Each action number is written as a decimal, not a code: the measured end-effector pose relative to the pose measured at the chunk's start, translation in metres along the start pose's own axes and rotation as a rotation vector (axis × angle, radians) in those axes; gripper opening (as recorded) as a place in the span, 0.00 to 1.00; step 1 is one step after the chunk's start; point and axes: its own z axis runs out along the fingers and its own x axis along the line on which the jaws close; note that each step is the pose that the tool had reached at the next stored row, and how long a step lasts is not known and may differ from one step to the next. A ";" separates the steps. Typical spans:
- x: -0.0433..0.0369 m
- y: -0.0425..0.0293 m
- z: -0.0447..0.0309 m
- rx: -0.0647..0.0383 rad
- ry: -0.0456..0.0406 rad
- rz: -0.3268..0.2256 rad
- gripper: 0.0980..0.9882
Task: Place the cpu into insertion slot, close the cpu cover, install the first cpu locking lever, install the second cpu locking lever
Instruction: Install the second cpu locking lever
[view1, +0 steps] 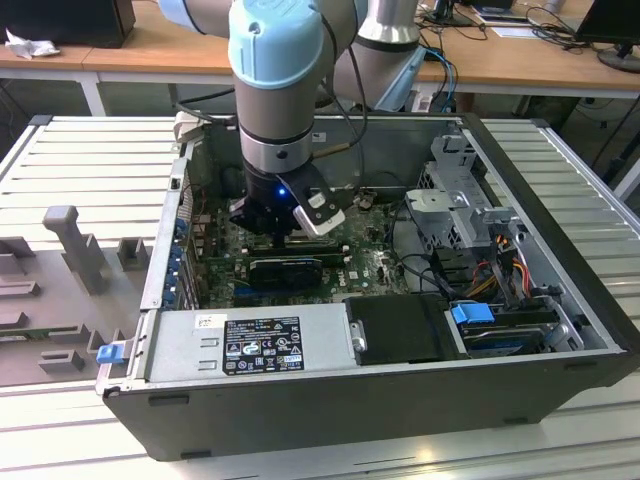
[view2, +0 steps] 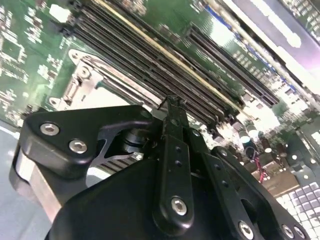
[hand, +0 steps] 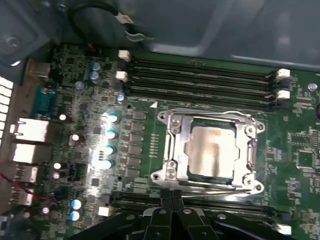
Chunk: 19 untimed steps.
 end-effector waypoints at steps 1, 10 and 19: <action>0.0029 -0.0004 0.0006 -0.006 -0.0003 -0.002 0.01; 0.0057 -0.0020 0.0110 -0.051 -0.0044 -0.003 0.01; 0.0064 -0.0013 0.0074 -0.083 -0.0082 -0.002 0.01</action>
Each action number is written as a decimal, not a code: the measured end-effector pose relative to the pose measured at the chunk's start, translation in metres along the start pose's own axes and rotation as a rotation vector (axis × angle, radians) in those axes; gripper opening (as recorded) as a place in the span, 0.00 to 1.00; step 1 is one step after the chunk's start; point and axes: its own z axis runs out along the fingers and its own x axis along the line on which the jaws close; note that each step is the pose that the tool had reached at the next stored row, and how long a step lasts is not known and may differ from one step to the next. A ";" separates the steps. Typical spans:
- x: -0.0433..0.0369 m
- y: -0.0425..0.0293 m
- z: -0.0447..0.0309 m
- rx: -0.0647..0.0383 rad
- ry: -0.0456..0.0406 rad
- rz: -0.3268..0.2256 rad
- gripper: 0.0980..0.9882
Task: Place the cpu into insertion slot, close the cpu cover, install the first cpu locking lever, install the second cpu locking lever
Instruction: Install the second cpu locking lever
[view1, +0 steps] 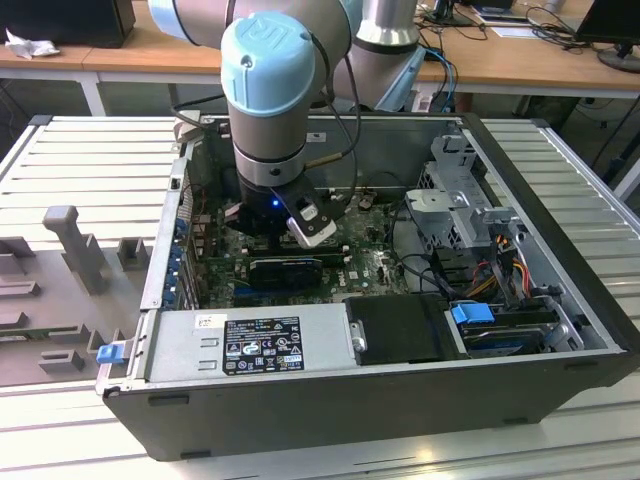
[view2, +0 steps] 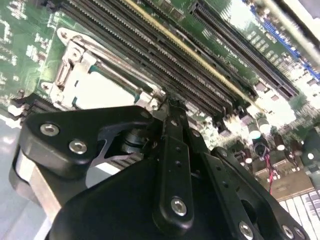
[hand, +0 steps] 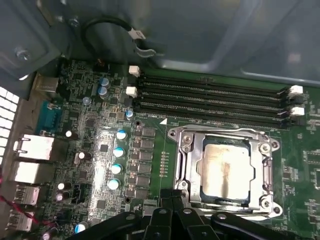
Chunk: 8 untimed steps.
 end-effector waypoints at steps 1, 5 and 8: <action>-0.0002 0.0016 -0.0062 0.000 0.0000 0.000 0.01; -0.0007 0.0047 -0.0189 0.002 0.0015 0.000 0.01; -0.0013 0.0084 -0.0340 0.003 0.0021 0.001 0.01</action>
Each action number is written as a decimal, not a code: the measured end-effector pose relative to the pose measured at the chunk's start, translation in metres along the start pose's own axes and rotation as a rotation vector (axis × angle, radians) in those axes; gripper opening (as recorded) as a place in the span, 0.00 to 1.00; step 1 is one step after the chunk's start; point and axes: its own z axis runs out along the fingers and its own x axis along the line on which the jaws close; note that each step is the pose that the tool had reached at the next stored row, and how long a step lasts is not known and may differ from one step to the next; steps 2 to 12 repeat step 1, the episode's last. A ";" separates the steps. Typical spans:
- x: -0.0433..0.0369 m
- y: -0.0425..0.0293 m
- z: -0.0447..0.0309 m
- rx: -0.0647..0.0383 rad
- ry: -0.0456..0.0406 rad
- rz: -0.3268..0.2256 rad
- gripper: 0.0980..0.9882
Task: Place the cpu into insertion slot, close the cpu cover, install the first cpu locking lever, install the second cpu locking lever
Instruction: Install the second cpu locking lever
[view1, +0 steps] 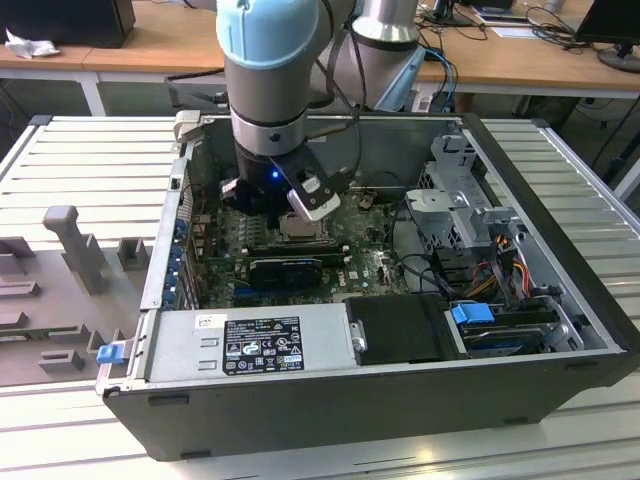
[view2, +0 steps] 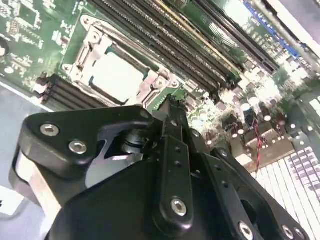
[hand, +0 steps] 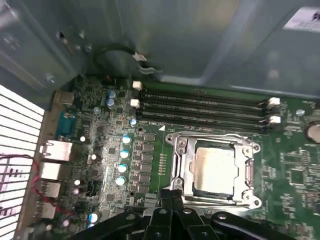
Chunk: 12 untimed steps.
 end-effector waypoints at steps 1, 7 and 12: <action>-0.0001 0.0004 -0.0013 0.000 0.0000 0.000 0.01; -0.0001 0.0004 -0.0013 0.000 0.0000 0.000 0.01; -0.0001 0.0004 -0.0013 0.000 0.0000 0.000 0.01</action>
